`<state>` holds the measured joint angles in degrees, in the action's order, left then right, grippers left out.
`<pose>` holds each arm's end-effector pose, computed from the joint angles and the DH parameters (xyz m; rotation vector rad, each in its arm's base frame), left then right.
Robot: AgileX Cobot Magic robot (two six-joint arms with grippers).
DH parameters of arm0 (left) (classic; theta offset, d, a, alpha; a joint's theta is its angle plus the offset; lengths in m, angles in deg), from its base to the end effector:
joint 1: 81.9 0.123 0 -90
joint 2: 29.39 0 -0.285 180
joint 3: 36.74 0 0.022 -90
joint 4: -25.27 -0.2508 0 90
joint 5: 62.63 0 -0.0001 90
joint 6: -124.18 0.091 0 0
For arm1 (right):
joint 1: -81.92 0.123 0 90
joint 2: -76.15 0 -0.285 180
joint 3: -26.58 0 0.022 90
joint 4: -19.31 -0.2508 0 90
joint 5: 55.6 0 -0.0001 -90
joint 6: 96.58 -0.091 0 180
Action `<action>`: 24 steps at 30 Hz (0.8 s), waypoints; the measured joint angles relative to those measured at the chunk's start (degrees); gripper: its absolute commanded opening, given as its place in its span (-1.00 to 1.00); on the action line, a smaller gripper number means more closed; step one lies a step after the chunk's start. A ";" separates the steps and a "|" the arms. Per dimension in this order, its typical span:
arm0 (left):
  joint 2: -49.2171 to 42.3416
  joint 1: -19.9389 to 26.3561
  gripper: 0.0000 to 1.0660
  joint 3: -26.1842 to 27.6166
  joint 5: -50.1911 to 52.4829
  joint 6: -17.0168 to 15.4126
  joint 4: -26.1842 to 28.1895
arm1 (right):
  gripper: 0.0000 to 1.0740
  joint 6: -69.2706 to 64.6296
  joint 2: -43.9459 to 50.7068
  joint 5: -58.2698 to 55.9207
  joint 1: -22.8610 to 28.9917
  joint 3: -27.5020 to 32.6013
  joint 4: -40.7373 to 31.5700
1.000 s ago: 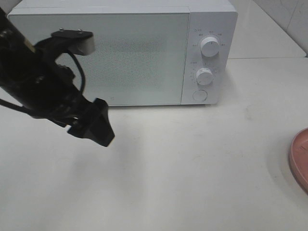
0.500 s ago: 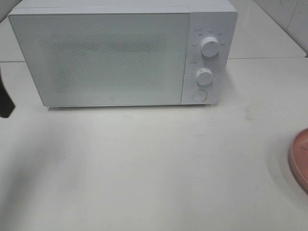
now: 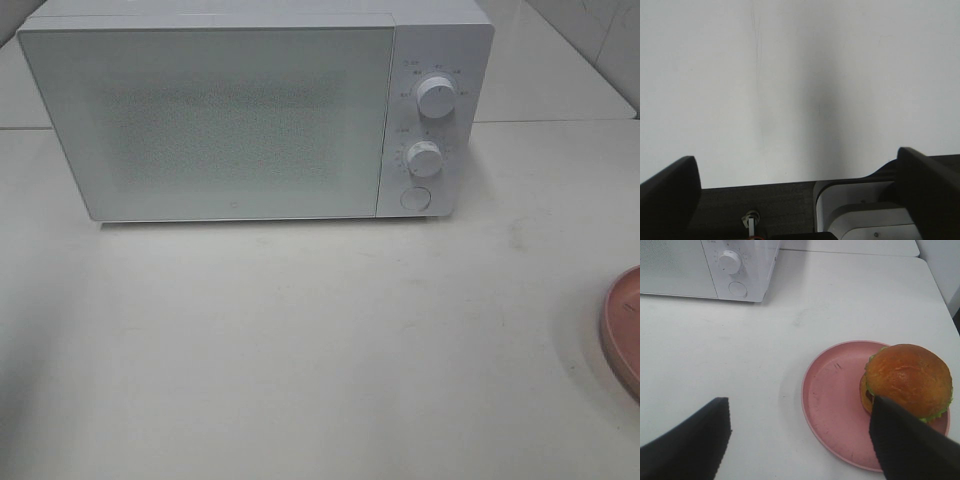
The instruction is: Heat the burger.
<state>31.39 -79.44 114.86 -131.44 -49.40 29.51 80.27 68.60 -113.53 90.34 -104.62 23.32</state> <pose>0.1455 0.0000 0.3131 0.0768 2.7514 -0.0604 -0.0023 -0.0058 0.2804 -0.0905 1.9909 0.0471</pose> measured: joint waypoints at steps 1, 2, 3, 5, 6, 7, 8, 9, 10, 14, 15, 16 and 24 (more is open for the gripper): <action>-3.55 0.00 0.84 -3.21 0.97 0.00 -0.40 | 0.42 0.00 0.00 0.00 0.00 0.00 0.00; -3.55 0.00 0.84 -3.21 0.97 0.00 -0.40 | 0.42 0.00 0.00 0.00 0.00 0.00 0.00; -5.21 0.00 0.84 -4.76 1.43 0.00 -0.46 | 0.42 0.00 0.00 0.00 0.00 0.00 0.00; -9.11 0.00 0.84 -8.25 3.27 0.00 -0.52 | 0.42 0.00 0.00 0.00 0.00 0.00 0.00; -11.34 0.00 0.84 -10.08 4.30 0.00 -0.52 | 0.42 0.00 0.00 0.00 0.00 0.00 0.00; -11.34 0.00 0.84 -10.08 4.30 0.00 -0.52 | 0.42 0.00 0.00 0.00 0.00 0.00 0.00; -15.99 0.00 0.84 -13.64 6.07 0.00 -0.57 | 0.42 0.00 0.00 0.00 0.00 0.00 0.00; -20.63 0.00 0.84 -16.33 7.45 0.00 -0.63 | 0.42 0.00 0.00 0.00 0.00 0.00 0.00; -20.63 0.00 0.84 -16.33 7.45 0.00 -0.63 | 0.42 0.00 0.00 0.00 0.00 0.00 0.00; -28.25 0.00 0.84 -18.45 7.45 -0.11 -0.69 | 0.42 0.00 0.00 0.00 0.00 0.00 0.00; -28.25 0.00 0.84 -18.45 7.45 -0.11 -0.69 | 0.42 0.00 0.00 0.00 0.00 0.00 0.00; -31.97 0.00 0.84 -18.45 7.45 -0.29 -0.74 | 0.42 0.00 0.00 0.00 0.00 0.00 0.00; -44.12 0.00 0.84 -19.14 7.45 -1.20 -1.03 | 0.42 0.00 0.00 0.00 0.00 0.00 0.00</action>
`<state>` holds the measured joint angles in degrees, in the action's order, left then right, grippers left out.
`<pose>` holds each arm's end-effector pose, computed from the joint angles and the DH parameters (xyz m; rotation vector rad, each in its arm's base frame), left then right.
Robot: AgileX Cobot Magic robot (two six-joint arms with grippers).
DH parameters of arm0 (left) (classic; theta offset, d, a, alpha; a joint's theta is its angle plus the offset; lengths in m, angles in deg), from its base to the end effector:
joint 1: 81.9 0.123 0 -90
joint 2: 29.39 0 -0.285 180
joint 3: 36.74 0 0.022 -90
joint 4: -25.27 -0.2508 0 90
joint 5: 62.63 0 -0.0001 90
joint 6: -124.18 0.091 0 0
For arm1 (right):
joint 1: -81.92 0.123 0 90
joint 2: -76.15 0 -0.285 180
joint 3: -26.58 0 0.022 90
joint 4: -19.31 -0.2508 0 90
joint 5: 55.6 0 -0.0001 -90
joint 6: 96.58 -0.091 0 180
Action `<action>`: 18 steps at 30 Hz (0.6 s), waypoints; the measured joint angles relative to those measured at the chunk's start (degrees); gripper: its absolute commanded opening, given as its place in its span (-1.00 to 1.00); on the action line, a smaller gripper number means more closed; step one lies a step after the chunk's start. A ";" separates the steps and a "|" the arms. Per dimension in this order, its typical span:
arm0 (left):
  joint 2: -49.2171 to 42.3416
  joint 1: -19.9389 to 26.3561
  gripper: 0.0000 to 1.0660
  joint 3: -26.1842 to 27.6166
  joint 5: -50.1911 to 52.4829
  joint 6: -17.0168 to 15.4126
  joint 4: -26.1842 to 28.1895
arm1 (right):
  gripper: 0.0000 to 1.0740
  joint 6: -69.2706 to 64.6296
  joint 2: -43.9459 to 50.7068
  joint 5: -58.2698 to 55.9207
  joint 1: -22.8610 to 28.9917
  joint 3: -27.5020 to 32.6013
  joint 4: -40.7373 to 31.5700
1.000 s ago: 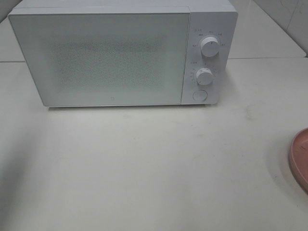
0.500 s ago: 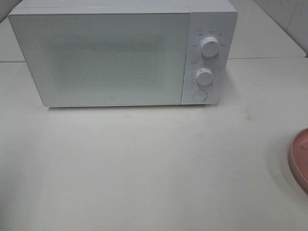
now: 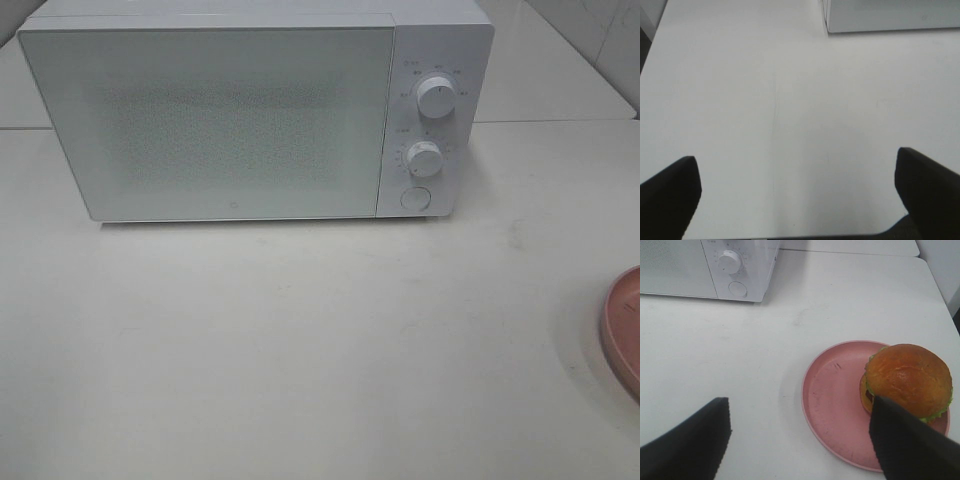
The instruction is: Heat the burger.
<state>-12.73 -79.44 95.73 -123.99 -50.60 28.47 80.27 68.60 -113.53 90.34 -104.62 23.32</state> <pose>0.0173 -0.0037 0.2808 0.0510 2.1892 0.0068 -0.0023 -0.0058 0.2804 -0.0905 1.9909 0.0471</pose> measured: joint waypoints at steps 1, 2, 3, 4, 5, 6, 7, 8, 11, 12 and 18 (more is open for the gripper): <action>-2.81 0.00 0.84 0.00 0.00 0.00 0.00 | 0.42 0.00 0.00 0.00 0.00 0.00 0.00; -2.81 0.00 0.84 0.00 0.00 0.00 0.00 | 0.42 0.00 0.00 0.00 0.00 0.00 0.00; -4.13 0.00 0.84 0.00 0.00 0.00 0.00 | 0.42 0.00 0.00 0.00 0.00 0.00 0.00; -6.36 0.00 0.84 0.00 0.00 0.00 0.00 | 0.42 0.00 0.00 0.00 0.00 0.00 0.00; -6.36 0.00 0.84 0.00 0.00 0.00 0.00 | 0.42 0.00 0.00 0.00 0.00 0.00 0.00; -8.31 0.00 0.84 0.00 0.00 -0.06 -0.06 | 0.42 0.06 0.00 0.00 0.00 0.00 0.00; -8.31 0.00 0.84 0.00 0.00 -0.06 -0.06 | 0.42 0.06 0.00 0.00 0.00 0.00 0.00; -8.88 0.00 0.84 0.00 0.00 -0.06 -0.06 | 0.42 0.06 0.00 0.00 0.00 0.00 0.00; -9.17 0.00 0.84 0.00 0.00 -0.06 -0.06 | 0.42 0.06 0.00 0.00 0.00 0.00 0.00; -9.17 0.00 0.84 0.00 0.00 -0.06 -0.06 | 0.42 0.06 0.00 0.00 0.00 0.00 0.00; -9.17 0.00 0.84 0.00 0.00 -0.06 -0.06 | 0.42 0.06 0.00 0.00 0.00 0.00 0.00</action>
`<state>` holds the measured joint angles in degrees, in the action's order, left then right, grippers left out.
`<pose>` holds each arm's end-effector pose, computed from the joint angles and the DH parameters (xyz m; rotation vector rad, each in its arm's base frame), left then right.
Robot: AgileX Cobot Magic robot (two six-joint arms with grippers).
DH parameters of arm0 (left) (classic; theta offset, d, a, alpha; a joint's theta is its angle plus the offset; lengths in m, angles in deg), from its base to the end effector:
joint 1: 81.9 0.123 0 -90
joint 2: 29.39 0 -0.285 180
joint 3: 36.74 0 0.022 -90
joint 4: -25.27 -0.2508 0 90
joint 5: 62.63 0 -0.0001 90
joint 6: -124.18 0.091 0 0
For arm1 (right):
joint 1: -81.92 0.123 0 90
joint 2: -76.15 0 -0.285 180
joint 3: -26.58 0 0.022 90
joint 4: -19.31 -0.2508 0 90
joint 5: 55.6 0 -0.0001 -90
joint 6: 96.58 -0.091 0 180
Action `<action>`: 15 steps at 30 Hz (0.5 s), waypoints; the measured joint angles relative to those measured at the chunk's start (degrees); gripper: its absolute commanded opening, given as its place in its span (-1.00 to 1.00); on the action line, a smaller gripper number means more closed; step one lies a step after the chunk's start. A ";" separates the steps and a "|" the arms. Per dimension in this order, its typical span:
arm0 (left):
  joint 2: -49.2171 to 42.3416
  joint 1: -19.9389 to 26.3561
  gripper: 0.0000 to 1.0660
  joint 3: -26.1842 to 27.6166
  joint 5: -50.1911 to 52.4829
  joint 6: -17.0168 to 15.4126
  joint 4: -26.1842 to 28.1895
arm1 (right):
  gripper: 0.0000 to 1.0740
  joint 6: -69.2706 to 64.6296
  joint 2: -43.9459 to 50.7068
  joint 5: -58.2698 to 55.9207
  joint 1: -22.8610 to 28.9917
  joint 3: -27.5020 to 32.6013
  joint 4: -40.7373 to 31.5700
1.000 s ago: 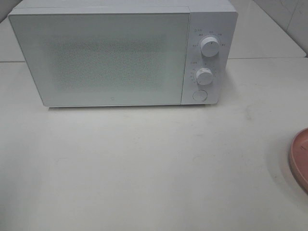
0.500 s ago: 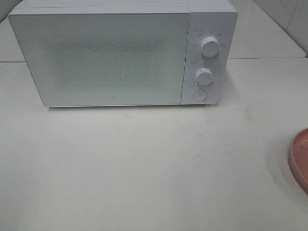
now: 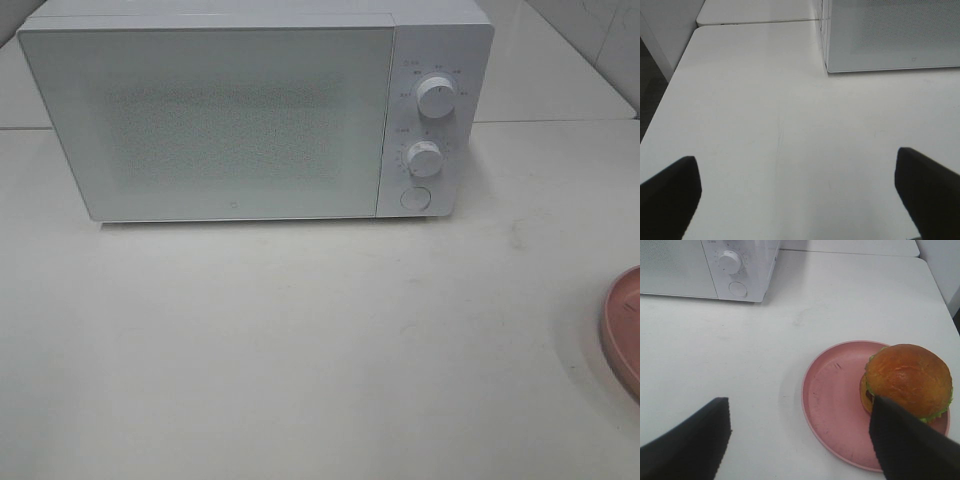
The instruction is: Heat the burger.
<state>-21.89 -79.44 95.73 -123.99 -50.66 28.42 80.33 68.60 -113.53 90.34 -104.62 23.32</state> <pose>-0.0081 -0.0047 0.2815 0.0515 2.0296 0.0182 -0.0023 -0.0058 0.2804 -0.0915 1.9909 0.0465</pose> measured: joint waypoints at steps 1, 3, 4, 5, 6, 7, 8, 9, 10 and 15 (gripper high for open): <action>0.00 0.00 0.84 0.00 0.00 0.00 0.00 | 0.42 0.00 0.00 0.00 0.00 0.00 0.00; 0.00 0.00 0.84 0.00 0.00 0.00 0.00 | 0.42 0.00 0.00 0.00 0.00 0.00 0.00; 0.00 0.00 0.84 0.00 0.00 0.00 0.00 | 0.42 0.00 0.00 0.00 0.00 0.00 0.00; 0.00 0.00 0.84 0.00 0.00 0.00 0.00 | 0.42 0.00 0.00 0.00 0.00 0.00 0.00; 0.00 0.00 0.84 0.00 0.00 0.00 0.00 | 0.42 0.00 0.00 0.00 0.00 0.00 0.00; 0.00 0.00 0.84 0.00 0.00 0.00 0.00 | 0.42 0.00 0.00 0.00 0.00 0.00 0.00; 0.00 0.00 0.84 0.00 0.00 0.00 0.00 | 0.42 0.00 0.00 0.00 0.00 0.00 0.00; 0.00 0.00 0.84 0.00 0.00 0.00 0.00 | 0.42 0.00 0.00 0.00 0.00 0.00 0.00; 0.00 0.00 0.84 0.00 0.00 0.00 0.00 | 0.42 0.00 0.00 0.00 0.00 0.00 0.00; 0.00 0.00 0.84 0.00 0.00 0.00 0.00 | 0.42 0.00 0.00 0.00 0.00 0.00 0.00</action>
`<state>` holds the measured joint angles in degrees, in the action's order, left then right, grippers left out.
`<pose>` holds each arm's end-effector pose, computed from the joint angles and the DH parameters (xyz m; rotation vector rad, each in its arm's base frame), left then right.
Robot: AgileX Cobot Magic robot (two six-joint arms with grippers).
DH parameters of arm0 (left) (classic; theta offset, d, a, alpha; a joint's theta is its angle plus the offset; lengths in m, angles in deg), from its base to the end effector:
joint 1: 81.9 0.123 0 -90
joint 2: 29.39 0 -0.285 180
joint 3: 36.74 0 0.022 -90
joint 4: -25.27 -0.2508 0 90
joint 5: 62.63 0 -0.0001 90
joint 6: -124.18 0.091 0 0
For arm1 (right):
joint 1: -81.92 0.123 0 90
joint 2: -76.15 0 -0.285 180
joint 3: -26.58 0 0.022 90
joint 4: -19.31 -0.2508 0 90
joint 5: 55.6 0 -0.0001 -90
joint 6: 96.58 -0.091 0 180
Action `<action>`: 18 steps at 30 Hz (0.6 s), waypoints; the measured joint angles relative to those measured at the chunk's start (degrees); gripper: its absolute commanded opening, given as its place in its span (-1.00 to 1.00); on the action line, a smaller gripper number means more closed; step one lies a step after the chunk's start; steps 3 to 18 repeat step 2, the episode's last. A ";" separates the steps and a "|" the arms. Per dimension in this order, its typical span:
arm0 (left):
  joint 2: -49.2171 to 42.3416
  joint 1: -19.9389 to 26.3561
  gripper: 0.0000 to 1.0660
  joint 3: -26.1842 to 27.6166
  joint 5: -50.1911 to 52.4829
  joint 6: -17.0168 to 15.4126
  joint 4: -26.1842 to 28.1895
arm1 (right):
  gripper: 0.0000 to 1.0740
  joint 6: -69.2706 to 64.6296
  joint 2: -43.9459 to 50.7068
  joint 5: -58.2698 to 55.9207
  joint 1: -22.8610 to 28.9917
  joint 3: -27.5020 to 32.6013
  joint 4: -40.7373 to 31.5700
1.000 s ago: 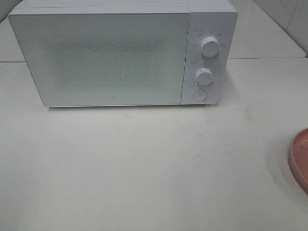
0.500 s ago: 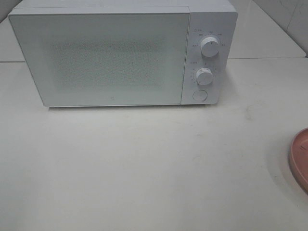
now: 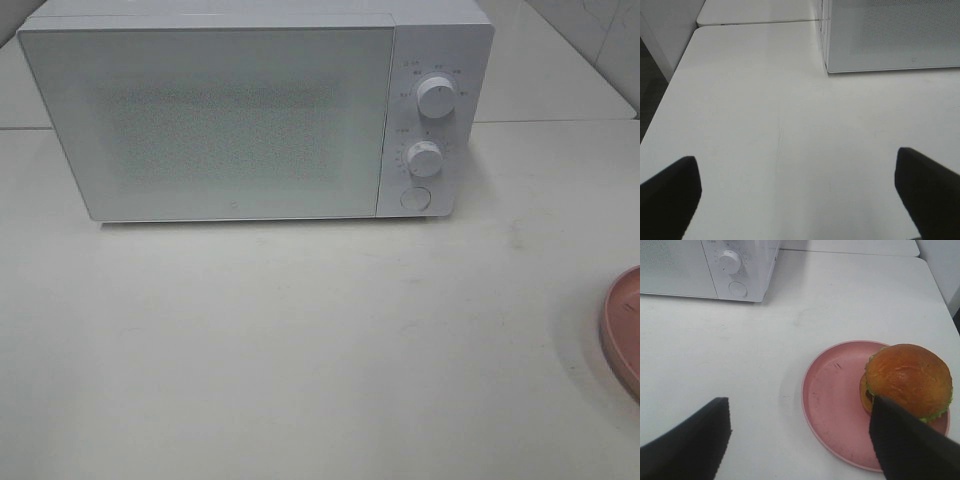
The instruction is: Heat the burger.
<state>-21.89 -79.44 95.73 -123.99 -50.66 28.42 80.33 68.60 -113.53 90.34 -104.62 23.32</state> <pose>-0.0081 -0.0047 0.2815 0.0515 2.0296 0.0182 -0.0023 -0.0058 0.2804 -0.0915 1.9909 0.0465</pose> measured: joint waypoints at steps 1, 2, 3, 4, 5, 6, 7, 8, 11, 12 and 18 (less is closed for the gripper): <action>0.00 0.00 0.84 0.00 0.00 0.00 0.00 | 0.42 0.00 0.00 0.00 0.00 0.00 0.00; 0.00 0.00 0.84 0.00 0.00 0.00 0.00 | 0.42 0.00 0.00 0.00 0.00 0.00 0.00; 0.00 0.00 0.84 0.00 0.00 0.00 0.00 | 0.42 0.00 0.00 0.00 0.00 0.00 0.00; 0.00 0.00 0.84 0.00 0.00 0.00 0.00 | 0.42 0.00 0.00 0.00 0.00 0.00 0.00; 0.00 0.00 0.84 0.00 0.00 0.00 0.00 | 0.42 0.00 0.00 0.00 0.00 0.00 0.00; 0.00 0.00 0.84 0.00 0.00 0.00 0.00 | 0.42 0.00 0.00 0.00 0.00 0.00 0.00; 0.00 0.00 0.84 0.00 0.00 0.00 0.00 | 0.42 0.00 0.00 0.00 0.00 0.00 0.00; 0.00 0.00 0.84 0.00 0.00 0.00 0.00 | 0.42 0.00 0.00 0.00 0.00 0.00 0.00; 0.00 0.00 0.84 0.00 0.00 0.00 0.00 | 0.42 0.00 0.00 0.00 0.00 0.00 0.00; 0.00 0.00 0.84 0.00 0.00 0.00 0.00 | 0.42 0.00 0.00 0.00 0.00 0.00 0.00; 0.00 0.00 0.84 0.00 0.00 0.00 0.00 | 0.42 0.00 0.00 0.00 0.00 0.00 0.00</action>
